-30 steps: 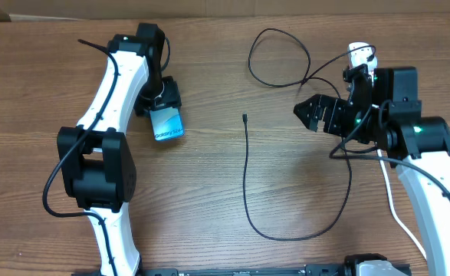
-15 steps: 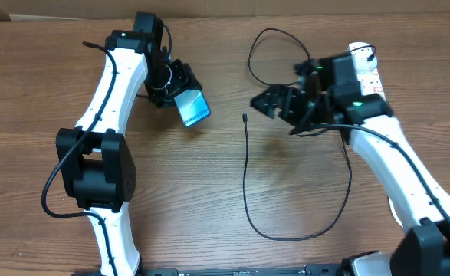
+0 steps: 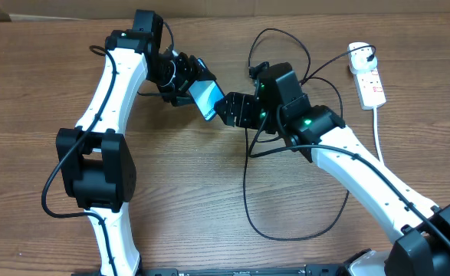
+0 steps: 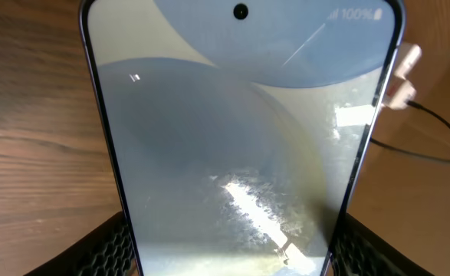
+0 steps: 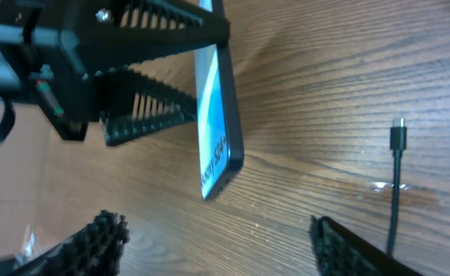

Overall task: Plug charger to phone and switch on socket
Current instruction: 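Lift the phone and pass it into the right gripper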

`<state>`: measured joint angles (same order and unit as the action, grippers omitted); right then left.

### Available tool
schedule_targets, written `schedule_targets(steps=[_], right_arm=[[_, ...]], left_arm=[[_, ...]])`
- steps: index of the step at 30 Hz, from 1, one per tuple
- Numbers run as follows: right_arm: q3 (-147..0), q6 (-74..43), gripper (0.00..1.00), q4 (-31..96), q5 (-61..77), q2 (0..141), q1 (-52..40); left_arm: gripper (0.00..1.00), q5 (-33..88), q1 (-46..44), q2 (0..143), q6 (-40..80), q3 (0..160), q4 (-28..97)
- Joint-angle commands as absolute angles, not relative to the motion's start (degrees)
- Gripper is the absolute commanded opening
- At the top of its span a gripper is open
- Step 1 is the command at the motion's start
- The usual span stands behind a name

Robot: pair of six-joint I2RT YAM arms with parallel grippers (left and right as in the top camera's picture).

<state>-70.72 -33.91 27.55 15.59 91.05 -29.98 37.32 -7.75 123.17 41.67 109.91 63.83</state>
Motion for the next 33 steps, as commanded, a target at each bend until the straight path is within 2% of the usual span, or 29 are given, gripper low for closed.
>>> schedule_targets(steps=[1, 6, 12, 22, 33], right_arm=[[-72.0, -39.2, 0.72, 26.4, 9.2, 91.3, -31.7], [-72.0, -41.0, 0.59, 23.3, 8.0, 93.0, -33.8], [-72.0, -43.3, 0.58, 21.4, 0.5, 94.2, -35.9], [-72.0, -43.5, 0.45, 17.6, -4.5, 94.4, -36.9], [-72.0, -43.4, 0.41, 17.2, -8.6, 95.6, -38.9]], left_arm=[[0.55, 46.8, -7.6, 123.1, 42.5, 111.9, 64.5], [0.54, 50.4, -7.6, 123.1, 43.4, 111.9, 64.7], [0.54, 51.7, -7.6, 123.1, 44.0, 111.9, 65.0], [0.53, 55.6, -7.6, 123.1, 45.5, 111.9, 65.9], [0.54, 58.1, -7.7, 123.1, 47.9, 111.9, 66.4]])
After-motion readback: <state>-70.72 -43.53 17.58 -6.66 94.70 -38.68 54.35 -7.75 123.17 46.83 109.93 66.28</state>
